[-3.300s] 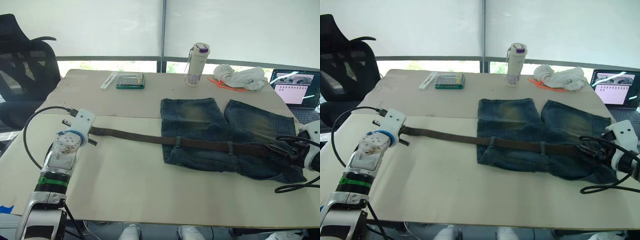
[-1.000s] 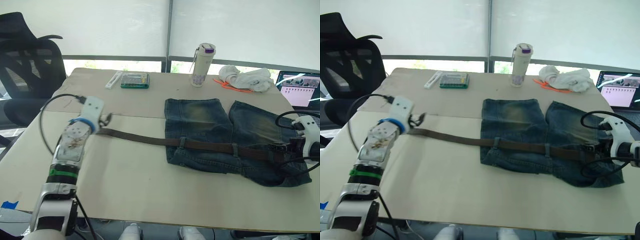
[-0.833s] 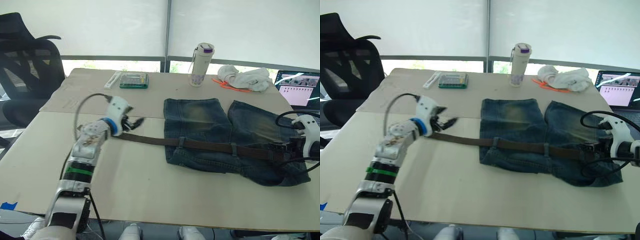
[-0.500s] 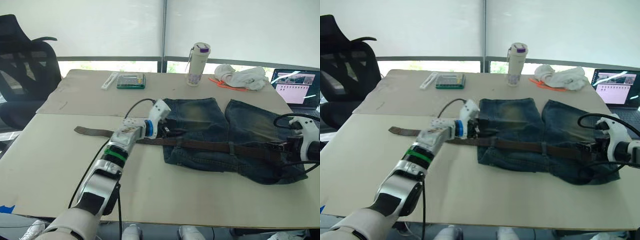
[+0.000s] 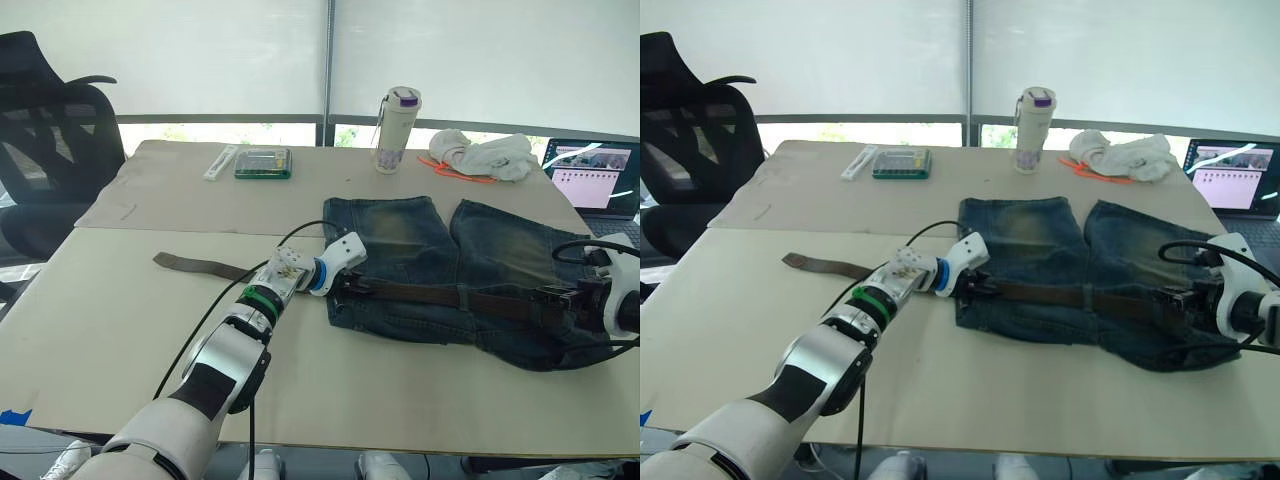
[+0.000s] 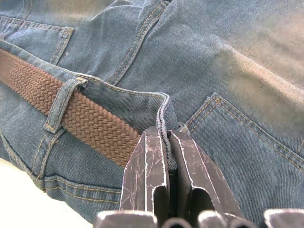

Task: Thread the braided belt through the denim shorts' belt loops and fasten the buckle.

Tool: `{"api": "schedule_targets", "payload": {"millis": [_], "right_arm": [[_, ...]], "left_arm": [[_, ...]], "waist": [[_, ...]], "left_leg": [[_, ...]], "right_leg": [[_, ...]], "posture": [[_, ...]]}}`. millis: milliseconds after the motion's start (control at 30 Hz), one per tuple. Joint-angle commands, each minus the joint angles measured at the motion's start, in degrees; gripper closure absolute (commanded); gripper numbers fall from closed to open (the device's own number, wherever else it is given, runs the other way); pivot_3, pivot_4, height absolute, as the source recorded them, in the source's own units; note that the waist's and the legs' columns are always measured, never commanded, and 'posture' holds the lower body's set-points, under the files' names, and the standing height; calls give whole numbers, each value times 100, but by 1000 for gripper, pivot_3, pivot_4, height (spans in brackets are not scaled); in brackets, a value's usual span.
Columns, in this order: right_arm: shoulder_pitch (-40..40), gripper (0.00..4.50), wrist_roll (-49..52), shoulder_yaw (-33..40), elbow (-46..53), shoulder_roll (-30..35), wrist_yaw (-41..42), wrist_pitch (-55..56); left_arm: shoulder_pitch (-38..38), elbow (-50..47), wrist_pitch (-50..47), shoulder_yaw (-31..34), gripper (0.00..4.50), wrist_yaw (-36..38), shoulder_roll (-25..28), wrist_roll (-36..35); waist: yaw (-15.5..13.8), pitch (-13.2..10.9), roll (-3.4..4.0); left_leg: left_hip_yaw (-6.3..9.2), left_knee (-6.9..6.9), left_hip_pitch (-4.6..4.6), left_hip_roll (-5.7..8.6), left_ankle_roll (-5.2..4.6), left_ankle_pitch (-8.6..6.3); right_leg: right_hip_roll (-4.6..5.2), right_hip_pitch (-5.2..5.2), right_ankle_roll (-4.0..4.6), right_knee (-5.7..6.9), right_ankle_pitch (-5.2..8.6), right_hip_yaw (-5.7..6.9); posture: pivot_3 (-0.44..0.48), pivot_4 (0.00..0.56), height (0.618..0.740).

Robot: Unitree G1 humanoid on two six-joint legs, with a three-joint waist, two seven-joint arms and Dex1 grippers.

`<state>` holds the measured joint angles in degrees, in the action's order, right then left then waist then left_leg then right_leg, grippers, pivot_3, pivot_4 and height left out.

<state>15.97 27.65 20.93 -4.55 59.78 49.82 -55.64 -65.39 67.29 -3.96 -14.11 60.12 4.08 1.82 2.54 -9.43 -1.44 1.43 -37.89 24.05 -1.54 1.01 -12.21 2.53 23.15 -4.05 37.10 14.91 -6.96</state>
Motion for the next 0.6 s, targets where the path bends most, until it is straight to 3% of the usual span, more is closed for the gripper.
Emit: {"api": "schedule_targets", "payload": {"millis": [33,100,300,467,600], "right_arm": [[22,4500,97,200,126,15,-44,-29],[113,4500,121,103,104,-35,-47,41],[490,4500,-38,-305,76,-367,-63,596],[1079,4500,-413,-1008,-153,-868,-118,1364],[1705,4500,-981,-1562,-598,-1447,-3,3053]], "left_arm": [[-20,46,-253,258,4231,230,187,-109],[-53,37,-183,488,4497,26,352,-180],[-151,-21,131,946,4497,-561,820,-266],[-89,-205,409,1114,4497,-545,1323,-256],[101,-683,1306,1424,4497,-349,1653,-532]], "waist": [[5,0,0],[20,0,0],[86,-1,-1],[140,-1,-1],[150,-3,0]], "left_leg": [[0,0,0,0,0,0],[0,0,1,-1,0,0],[1,0,0,-5,0,0],[2,0,2,-5,0,0],[2,0,3,-7,0,1]], "right_leg": [[0,1,0,0,0,0],[-1,3,0,1,0,0],[-4,7,1,7,0,-1],[-5,11,1,9,-1,-1],[-5,14,1,11,-1,1]], "posture": [[0,150,737],[0,150,737],[0,150,737],[0,150,737],[0,150,737]]}}
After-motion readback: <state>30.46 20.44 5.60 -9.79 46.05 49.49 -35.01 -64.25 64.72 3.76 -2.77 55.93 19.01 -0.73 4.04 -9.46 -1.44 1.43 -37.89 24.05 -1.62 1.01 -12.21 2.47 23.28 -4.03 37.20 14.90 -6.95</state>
